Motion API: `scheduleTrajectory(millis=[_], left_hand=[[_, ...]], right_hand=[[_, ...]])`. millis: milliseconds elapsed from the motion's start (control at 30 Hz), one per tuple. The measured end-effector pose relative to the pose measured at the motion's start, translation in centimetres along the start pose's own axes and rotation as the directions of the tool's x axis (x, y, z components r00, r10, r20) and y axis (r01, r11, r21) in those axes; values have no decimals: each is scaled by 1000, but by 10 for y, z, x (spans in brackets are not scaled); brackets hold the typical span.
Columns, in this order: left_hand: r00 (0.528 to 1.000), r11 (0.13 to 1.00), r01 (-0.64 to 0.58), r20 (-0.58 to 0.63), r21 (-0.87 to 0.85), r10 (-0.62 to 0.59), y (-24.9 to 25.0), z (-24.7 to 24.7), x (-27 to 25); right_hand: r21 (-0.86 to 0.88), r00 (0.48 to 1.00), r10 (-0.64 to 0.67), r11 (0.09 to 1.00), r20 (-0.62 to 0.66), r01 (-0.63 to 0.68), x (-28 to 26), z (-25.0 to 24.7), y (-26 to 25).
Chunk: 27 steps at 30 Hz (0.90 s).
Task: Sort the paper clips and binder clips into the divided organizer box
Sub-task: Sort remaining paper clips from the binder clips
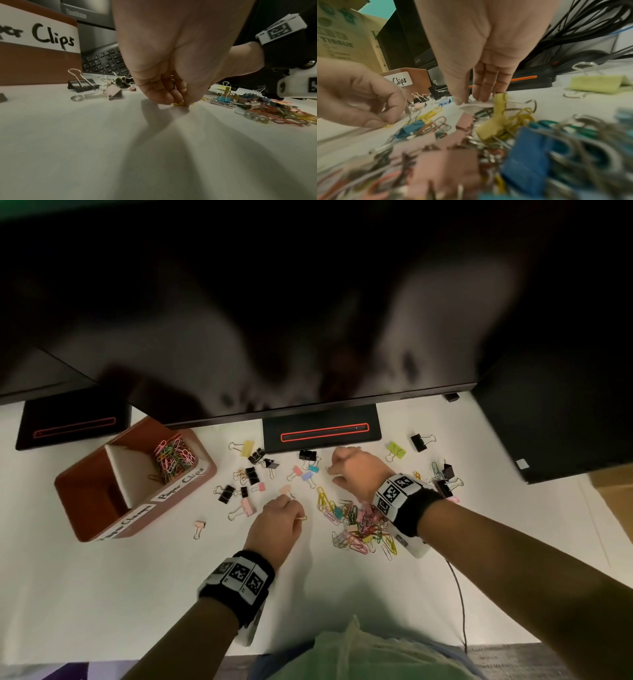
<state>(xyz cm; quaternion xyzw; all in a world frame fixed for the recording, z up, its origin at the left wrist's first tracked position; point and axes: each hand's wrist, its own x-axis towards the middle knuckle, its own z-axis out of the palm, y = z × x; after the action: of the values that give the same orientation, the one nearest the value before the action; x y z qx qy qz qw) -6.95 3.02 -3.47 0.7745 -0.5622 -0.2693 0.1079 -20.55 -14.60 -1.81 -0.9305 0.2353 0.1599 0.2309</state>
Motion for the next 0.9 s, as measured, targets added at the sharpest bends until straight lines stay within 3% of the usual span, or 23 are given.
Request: scheduleTrajectory(millis=[200,300,400,567,767,900], left_hand=[[998,999,-40,39,-10,40,-4,-1,2],[997,999,-30,63,-42,33,-5,-3,5],[994,999,0,109,-53,6,-4,-5,8],[983,999,7,186,-49,2,0,-8,11],[992,987,-124,23,-98,127,18,-6,11],[986,983,-156,40,-91,160,28,1,23]], right_hand=[[101,997,61,993,-50,-56,-17,4,18],[236,987,157,961,-34,-145,-19,-3,22],[253,983,182,953,-38,-167,-21,-12,30],[248,997,75,966,18,-77,-28,-12,29],[188,997,12,982,71,-25,-39,-7,36],[89,994,-57,995,90,49,-36,-4,30]])
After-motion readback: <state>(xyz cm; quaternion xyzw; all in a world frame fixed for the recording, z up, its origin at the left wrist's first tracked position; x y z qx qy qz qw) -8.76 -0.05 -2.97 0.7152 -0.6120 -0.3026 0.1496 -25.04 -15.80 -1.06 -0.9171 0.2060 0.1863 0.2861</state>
